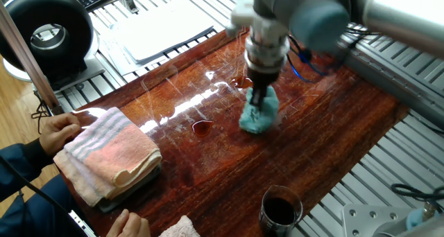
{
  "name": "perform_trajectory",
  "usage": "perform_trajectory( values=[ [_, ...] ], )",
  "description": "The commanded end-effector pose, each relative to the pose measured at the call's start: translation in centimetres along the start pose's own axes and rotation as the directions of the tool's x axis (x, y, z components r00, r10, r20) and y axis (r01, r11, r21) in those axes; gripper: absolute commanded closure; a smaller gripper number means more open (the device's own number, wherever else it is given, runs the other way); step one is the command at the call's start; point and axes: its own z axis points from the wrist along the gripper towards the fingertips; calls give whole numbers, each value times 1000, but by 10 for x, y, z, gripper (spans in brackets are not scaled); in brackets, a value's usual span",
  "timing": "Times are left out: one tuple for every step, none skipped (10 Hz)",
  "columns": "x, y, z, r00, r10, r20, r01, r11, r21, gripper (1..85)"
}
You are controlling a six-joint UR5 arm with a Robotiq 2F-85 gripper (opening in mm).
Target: Clean the table with a cloth
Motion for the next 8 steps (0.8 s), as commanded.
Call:
perform_trajectory(
  values=[
    [-48,25,-16,997,70,32,-66,991,-116,847],
    [-63,37,-12,994,101,47,-92,984,-152,847],
    [-81,46,-10,992,118,53,-109,982,-152,847],
    [-96,58,-11,989,141,53,-132,980,-151,847],
    [-109,82,-12,980,191,59,-176,964,-198,847],
    [-120,108,-9,967,246,71,-220,939,-266,847],
    [-129,128,-2,955,288,72,-253,916,-312,847],
    [-133,140,4,947,315,70,-275,902,-334,847]
  ],
)
